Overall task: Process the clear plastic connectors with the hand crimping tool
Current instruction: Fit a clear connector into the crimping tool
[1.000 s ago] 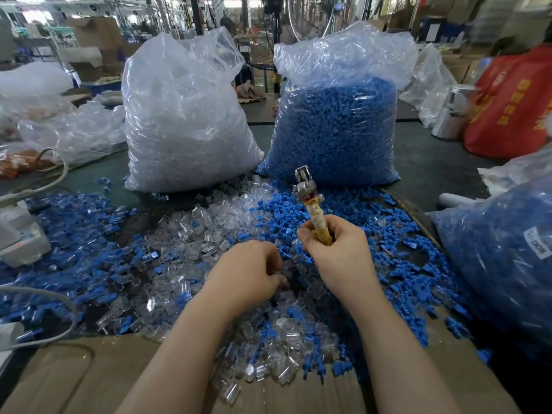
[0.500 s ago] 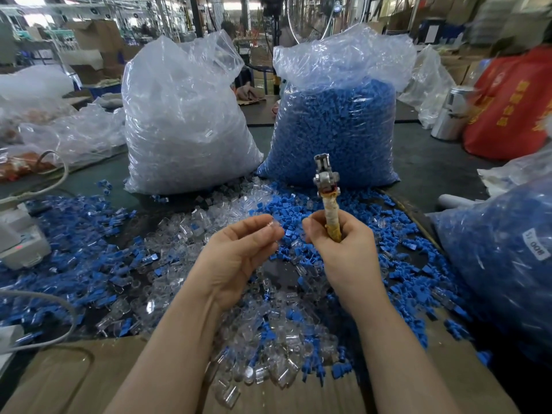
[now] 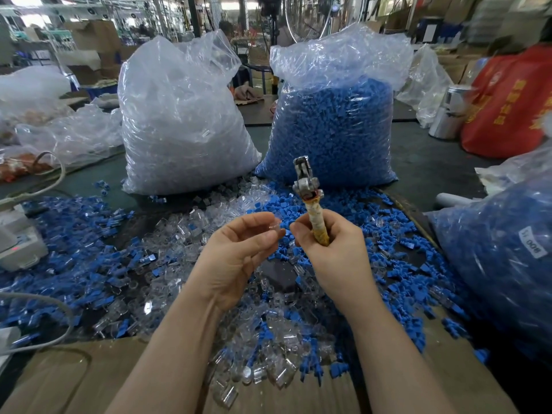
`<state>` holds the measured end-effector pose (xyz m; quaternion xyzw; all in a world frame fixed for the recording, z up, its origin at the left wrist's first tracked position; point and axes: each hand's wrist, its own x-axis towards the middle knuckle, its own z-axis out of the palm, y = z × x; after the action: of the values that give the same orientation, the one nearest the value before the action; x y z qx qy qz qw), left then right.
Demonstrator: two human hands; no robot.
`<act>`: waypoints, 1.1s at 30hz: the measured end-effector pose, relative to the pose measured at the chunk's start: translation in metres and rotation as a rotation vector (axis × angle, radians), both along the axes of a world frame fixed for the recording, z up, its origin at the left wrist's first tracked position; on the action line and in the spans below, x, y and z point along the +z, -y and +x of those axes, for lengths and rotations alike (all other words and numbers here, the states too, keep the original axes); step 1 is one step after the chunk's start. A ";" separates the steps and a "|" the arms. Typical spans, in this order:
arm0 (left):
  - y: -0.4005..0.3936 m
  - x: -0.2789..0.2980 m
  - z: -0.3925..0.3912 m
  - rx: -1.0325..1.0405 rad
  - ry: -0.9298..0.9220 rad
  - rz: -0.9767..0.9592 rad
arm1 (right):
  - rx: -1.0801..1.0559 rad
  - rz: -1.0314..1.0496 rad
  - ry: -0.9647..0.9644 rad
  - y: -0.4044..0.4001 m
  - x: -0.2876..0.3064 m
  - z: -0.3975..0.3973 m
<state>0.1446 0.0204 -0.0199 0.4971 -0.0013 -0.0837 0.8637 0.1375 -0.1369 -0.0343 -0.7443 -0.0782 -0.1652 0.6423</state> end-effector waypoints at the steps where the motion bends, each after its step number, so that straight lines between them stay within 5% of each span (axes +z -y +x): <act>1: 0.001 0.000 -0.001 -0.002 0.017 0.021 | -0.001 -0.005 -0.002 0.000 0.000 0.000; 14: 0.008 0.006 -0.007 0.128 0.246 0.333 | -0.005 -0.054 0.011 -0.002 0.001 -0.001; 33: 0.008 0.001 -0.004 0.183 0.295 0.401 | 0.014 -0.115 0.012 -0.002 0.000 0.000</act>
<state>0.1408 0.0128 -0.0187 0.6630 -0.0658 0.0696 0.7425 0.1376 -0.1346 -0.0340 -0.7785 -0.0968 -0.1604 0.5990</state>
